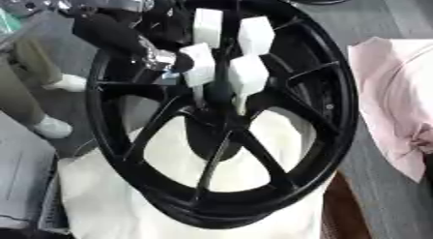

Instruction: Pull the pin out of the wheel hub.

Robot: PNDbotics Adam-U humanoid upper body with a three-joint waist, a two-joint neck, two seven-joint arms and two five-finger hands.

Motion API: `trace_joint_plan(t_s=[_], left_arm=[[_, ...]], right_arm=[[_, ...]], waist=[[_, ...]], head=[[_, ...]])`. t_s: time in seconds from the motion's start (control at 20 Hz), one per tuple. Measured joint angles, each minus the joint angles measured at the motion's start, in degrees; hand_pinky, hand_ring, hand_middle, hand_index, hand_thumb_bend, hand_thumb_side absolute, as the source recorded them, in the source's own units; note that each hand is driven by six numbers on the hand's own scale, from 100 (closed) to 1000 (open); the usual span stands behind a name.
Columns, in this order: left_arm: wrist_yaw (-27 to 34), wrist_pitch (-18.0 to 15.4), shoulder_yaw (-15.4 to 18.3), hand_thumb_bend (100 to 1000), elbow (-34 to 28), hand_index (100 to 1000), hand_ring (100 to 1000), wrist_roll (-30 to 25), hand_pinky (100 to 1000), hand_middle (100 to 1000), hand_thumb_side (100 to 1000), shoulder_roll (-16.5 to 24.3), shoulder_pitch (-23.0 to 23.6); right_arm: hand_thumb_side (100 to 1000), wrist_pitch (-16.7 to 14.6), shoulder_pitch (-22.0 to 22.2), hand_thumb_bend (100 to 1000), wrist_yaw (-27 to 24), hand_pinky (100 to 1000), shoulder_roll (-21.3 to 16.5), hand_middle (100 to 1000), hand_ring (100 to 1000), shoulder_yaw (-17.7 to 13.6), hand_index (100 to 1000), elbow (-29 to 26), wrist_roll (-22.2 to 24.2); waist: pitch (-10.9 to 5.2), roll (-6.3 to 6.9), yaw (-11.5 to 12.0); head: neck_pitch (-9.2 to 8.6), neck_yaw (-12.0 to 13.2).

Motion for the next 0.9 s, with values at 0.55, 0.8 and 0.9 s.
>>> trace_joint_plan(t_s=[0.55,0.8,0.9], left_arm=[[-1.4,0.8,-1.5,402,5.3,870,683,-1.8,723,674,1000,-3.6,-0.6],[-2.3,0.0,-2.1,414,6.5,866,682,-3.4,722,672,1000,-4.9,-1.2],[-2.5,-0.2,-2.4,418,6.7,863,680,-3.8,720,669,1000,-5.3,-1.4]], right_arm=[[298,0.0,-0.1,100,0.1,689,0.4,576,681,0.0,671,0.0,0.0],[304,0.0,-0.1,100,0.2,689,0.5,576,681,0.0,670,0.0,0.0],[308,0.0,-0.1,100,0.3,689,0.6,576,681,0.0,671,0.0,0.0]], waist=[[0.77,-0.03,-0.1],[1.10,-0.07,-0.1],[1.21,-0.07,-0.1]], head=[[0.00,0.2],[0.00,0.2],[0.00,0.2]])
